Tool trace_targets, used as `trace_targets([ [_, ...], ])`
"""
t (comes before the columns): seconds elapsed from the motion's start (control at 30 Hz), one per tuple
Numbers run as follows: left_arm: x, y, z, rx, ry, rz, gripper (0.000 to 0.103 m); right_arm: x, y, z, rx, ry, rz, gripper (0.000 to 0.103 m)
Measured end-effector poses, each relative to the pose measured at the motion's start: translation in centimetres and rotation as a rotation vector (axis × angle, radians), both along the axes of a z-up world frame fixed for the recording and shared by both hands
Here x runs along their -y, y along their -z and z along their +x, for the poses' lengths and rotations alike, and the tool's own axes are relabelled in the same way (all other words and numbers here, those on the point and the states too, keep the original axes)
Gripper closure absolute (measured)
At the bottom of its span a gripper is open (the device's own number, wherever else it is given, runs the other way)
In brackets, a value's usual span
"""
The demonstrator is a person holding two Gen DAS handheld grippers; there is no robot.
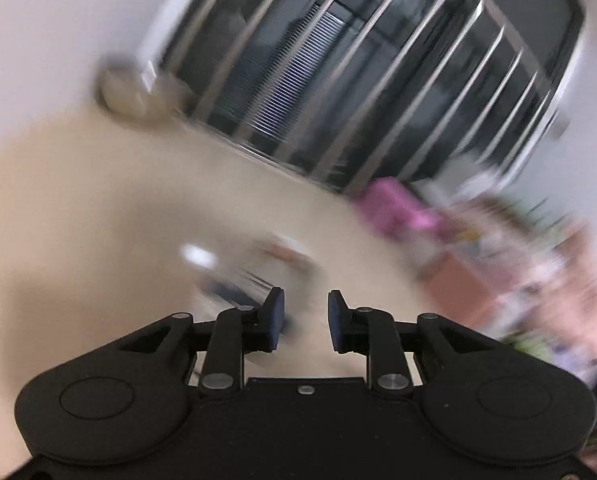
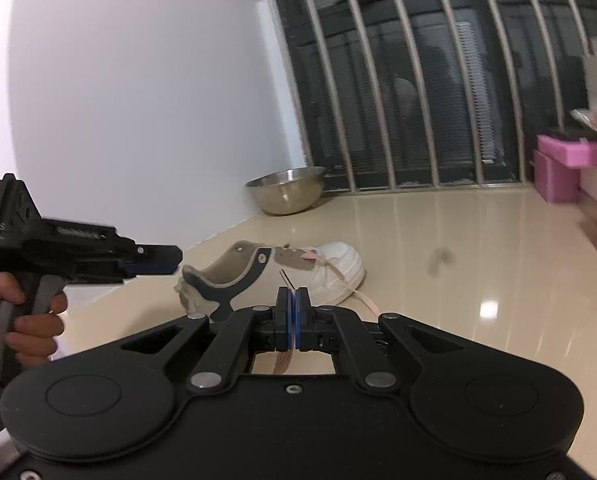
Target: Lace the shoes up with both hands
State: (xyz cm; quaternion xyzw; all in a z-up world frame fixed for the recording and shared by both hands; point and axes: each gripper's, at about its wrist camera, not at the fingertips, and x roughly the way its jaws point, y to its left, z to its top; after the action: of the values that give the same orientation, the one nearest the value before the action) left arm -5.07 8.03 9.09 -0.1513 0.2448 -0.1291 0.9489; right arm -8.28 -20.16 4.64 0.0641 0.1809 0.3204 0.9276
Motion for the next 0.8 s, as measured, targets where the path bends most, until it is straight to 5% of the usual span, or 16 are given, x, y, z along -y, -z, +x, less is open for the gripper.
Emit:
trace_targets([
  [0.07, 0.5, -1.2, 2.0, 0.014, -0.004, 0.203, 0.058, -0.4, -0.3, 0.2, 0.011, 0.002, 0.0, 0.102],
  [0.13, 1.5, -1.4, 4.3, 0.015, 0.046, 0.315, 0.055, -0.8, -0.7, 0.5, 0.026, 0.002, -0.005, 0.102],
  [0.3, 2.8, 0.1, 9.1, -0.05, 0.154, 0.384, 0.057, -2.2, -1.3, 1.7, 0.031, -0.001, 0.006, 0.102],
  [0.33, 2.8, 0.4, 9.4, -0.057, 0.178, 0.373, 0.071, -2.5, -1.4, 2.0, 0.036, -0.003, -0.007, 0.102],
  [0.4, 2.6, 0.9, 10.0, -0.076, 0.221, 0.327, 0.086, -3.2, -1.6, 2.6, 0.053, -0.003, -0.033, 0.102],
  [0.47, 1.9, 1.2, 10.3, -0.085, 0.221, 0.259, 0.087, -3.8, -2.1, 4.1, 0.06, -0.006, -0.046, 0.102],
  [0.63, -3.2, 3.4, 11.2, -0.156, 0.154, -0.141, 0.088, -7.9, -2.6, 10.3, 0.047, -0.072, -0.08, 0.102],
  [0.8, -5.9, 4.8, 11.8, -0.189, 0.125, -0.356, 0.088, -12.7, 1.0, 15.8, -0.053, -0.15, -0.137, 0.102],
])
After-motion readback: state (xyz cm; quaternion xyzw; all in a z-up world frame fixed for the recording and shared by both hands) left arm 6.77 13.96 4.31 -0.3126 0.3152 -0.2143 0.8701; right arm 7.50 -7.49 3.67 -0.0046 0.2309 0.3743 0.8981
